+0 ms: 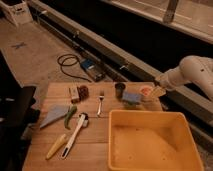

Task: Place grapes in table surface

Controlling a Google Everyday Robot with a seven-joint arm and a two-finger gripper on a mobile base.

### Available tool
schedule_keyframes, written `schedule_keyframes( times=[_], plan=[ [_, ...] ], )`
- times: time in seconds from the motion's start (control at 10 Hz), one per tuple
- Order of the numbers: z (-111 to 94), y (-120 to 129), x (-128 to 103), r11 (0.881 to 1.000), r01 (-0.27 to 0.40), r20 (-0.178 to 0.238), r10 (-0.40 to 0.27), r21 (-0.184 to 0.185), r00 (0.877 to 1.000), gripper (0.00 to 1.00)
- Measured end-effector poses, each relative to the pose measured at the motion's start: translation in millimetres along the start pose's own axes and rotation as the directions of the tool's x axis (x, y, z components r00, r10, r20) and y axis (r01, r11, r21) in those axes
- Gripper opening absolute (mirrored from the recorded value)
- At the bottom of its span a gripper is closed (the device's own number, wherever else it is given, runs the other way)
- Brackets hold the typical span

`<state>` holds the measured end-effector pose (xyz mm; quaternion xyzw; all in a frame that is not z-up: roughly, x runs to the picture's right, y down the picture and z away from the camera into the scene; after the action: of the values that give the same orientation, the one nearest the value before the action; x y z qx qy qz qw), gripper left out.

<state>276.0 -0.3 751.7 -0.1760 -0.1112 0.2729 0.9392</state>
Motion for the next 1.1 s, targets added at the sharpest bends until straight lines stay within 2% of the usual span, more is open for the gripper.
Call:
schedule_keyframes(
  times=[0.3, 0.4, 0.5, 0.6, 0.8, 1.1],
  plan=[
    [-0.9, -0.5, -0.2, 1.0, 0.011, 0.002, -0.011, 0.001, 1.0, 0.7],
    [-4.2, -0.9, -6.5, 0.998, 0.056, 0.003, -0.056, -0.002, 0.998, 0.7],
    [-4.5, 0.7, -22.4, 0.992, 0.126, 0.008, -0.126, -0.016, 0.992, 0.7],
    [-2.3, 2.3, -34.4, 0.987, 0.16, 0.01, -0.16, -0.025, 0.987, 0.7],
    [11.9, 13.6, -74.7, 0.966, 0.251, 0.02, -0.251, -0.062, 0.968, 0.7],
    [39.8, 44.9, -139.5, 0.924, 0.366, 0.055, -0.362, -0.108, 0.931, 0.7]
  ],
)
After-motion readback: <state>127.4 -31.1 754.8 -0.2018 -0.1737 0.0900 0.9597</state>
